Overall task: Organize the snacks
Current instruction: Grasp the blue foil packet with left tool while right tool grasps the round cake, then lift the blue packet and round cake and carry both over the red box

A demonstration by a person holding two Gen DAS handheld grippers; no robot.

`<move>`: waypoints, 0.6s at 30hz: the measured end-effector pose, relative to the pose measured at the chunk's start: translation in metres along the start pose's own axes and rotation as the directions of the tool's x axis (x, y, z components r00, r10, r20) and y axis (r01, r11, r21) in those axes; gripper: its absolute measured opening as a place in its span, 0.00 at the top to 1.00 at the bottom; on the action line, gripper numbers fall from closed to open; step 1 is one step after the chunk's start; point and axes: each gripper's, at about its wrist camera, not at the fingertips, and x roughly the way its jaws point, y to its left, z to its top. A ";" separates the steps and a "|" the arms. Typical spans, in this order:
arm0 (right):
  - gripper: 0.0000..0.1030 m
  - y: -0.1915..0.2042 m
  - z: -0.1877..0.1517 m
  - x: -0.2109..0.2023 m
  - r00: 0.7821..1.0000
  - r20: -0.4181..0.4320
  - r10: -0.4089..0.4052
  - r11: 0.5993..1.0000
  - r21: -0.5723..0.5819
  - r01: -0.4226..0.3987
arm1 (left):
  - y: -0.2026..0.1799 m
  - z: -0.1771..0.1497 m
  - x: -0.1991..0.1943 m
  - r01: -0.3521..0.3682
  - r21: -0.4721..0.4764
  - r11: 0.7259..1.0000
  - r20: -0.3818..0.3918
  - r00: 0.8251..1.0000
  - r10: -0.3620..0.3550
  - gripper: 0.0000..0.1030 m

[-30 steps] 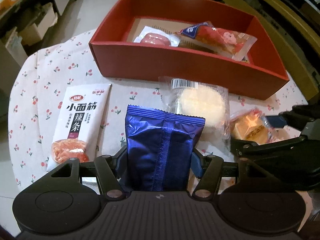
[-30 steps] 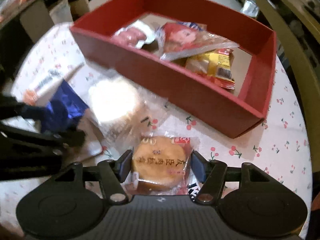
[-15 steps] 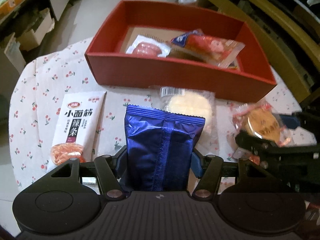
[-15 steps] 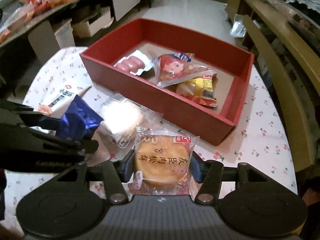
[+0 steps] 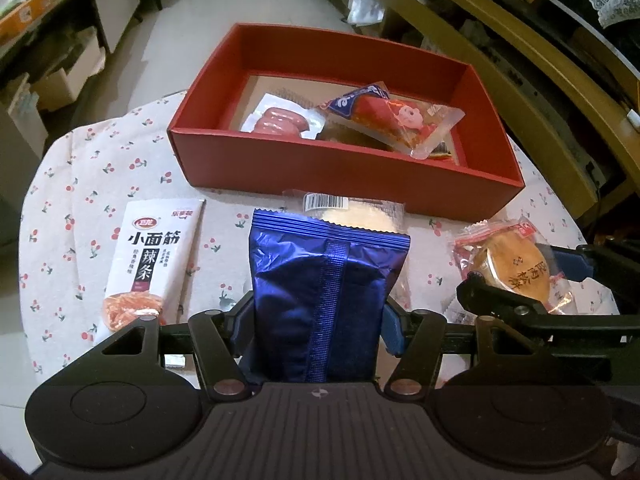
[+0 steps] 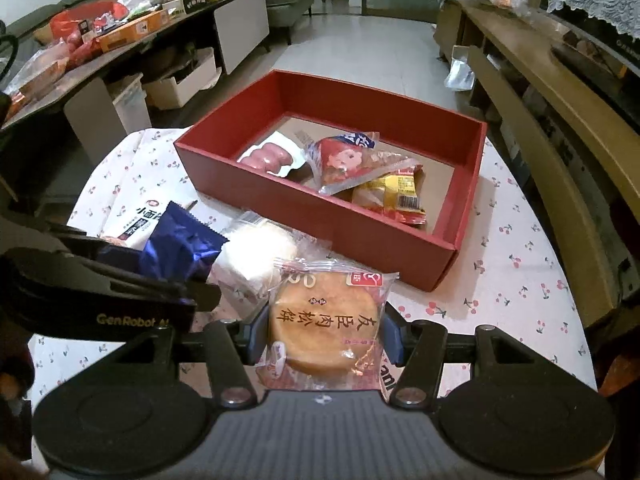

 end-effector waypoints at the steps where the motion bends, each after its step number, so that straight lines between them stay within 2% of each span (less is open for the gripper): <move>1: 0.40 -0.001 0.000 0.001 1.000 -0.001 0.000 1.000 0.003 0.000 | 0.000 0.001 0.000 -0.001 0.000 1.000 0.002 1.000 0.001 0.34; 18: 0.40 -0.012 0.009 -0.007 0.999 0.045 -0.008 0.999 0.052 0.006 | -0.007 0.013 -0.008 -0.006 -0.006 1.000 0.046 0.999 0.006 0.34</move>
